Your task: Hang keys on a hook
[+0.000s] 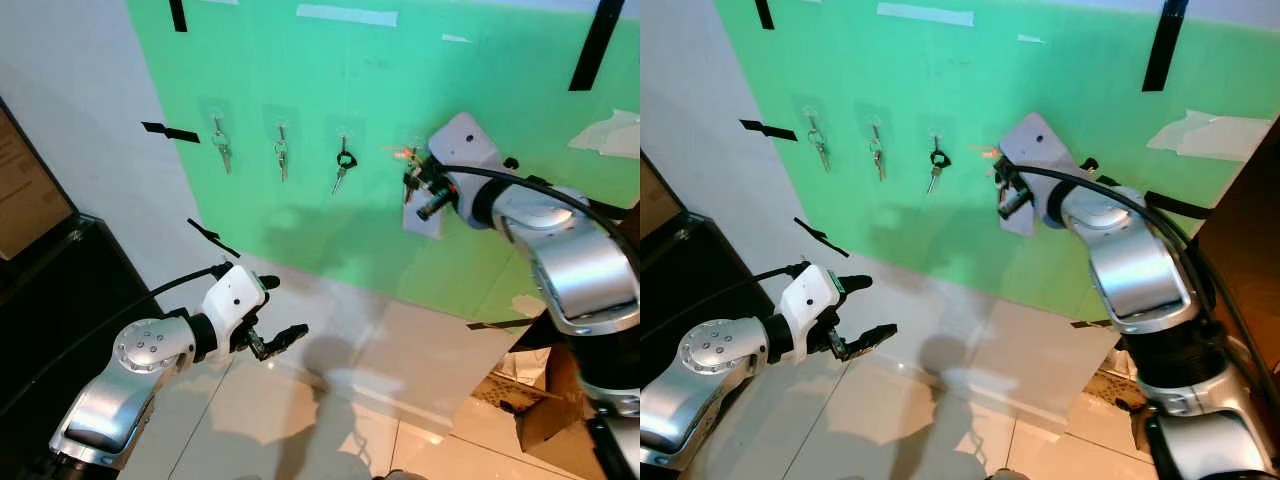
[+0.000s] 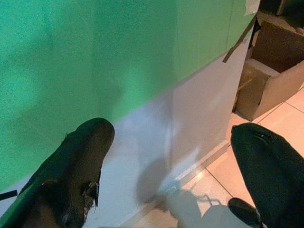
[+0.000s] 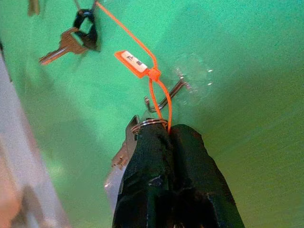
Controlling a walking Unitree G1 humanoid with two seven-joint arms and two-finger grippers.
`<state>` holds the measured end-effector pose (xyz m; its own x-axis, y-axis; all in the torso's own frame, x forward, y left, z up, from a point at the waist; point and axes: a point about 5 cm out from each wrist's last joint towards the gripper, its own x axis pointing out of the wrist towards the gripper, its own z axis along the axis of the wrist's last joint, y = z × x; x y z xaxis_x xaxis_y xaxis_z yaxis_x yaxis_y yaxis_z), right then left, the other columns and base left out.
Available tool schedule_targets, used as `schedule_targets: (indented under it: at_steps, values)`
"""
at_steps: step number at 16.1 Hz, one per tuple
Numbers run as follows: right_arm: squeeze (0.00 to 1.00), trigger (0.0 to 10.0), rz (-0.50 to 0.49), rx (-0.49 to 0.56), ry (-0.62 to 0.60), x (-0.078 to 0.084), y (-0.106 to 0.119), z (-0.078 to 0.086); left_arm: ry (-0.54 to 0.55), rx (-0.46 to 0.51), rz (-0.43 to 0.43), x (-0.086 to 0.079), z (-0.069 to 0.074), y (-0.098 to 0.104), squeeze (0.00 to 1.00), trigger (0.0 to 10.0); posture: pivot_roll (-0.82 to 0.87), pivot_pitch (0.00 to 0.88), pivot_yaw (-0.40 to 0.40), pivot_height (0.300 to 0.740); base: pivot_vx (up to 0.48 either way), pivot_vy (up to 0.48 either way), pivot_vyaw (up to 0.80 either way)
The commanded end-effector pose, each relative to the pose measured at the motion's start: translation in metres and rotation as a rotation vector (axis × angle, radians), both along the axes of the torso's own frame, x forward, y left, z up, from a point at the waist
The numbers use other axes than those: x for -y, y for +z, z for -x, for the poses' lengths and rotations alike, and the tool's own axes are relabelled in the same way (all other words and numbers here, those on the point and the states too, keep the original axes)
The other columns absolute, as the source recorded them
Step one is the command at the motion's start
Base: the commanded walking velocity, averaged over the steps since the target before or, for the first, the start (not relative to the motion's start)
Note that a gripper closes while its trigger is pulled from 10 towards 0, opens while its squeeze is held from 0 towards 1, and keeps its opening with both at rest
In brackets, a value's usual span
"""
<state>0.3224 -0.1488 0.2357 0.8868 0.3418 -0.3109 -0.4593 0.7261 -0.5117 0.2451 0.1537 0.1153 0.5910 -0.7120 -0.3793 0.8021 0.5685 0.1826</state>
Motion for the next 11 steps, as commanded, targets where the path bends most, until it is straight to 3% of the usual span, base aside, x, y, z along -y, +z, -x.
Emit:
schedule_targets:
  at_steps: [1, 3, 6, 11]
  values:
    - [0.0, 10.0, 0.025, -0.005, 0.068, -0.004, 0.003, 0.006, -0.005, 0.005, -0.002, 0.001, 0.001, 0.0, 0.0, 10.0, -0.05, 0.0, 0.018, 0.74, 0.0, 0.0, 0.0]
    - [0.0, 10.0, 0.015, -0.033, 0.114, -0.002, 0.003, 0.011, -0.006, 0.004, -0.002, 0.001, 0.001, 0.0, 0.0, 10.0, -0.05, 0.0, 0.018, 0.74, 0.0, 0.0, 0.0]
    - [0.0, 10.0, -0.09, -0.009, 0.153, -0.006, 0.016, 0.013, -0.007, 0.005, -0.004, 0.0, 0.001, -0.001, 0.0, 10.0, -0.05, 0.0, 0.018, 0.74, 0.0, 0.0, 0.0]
    - [0.0, 10.0, -0.198, 0.06, 0.104, -0.011, 0.027, 0.007, -0.009, 0.008, -0.007, -0.001, 0.001, 0.001, 0.0, 10.0, -0.05, 0.0, 0.015, 0.74, 0.0, 0.0, 0.0]
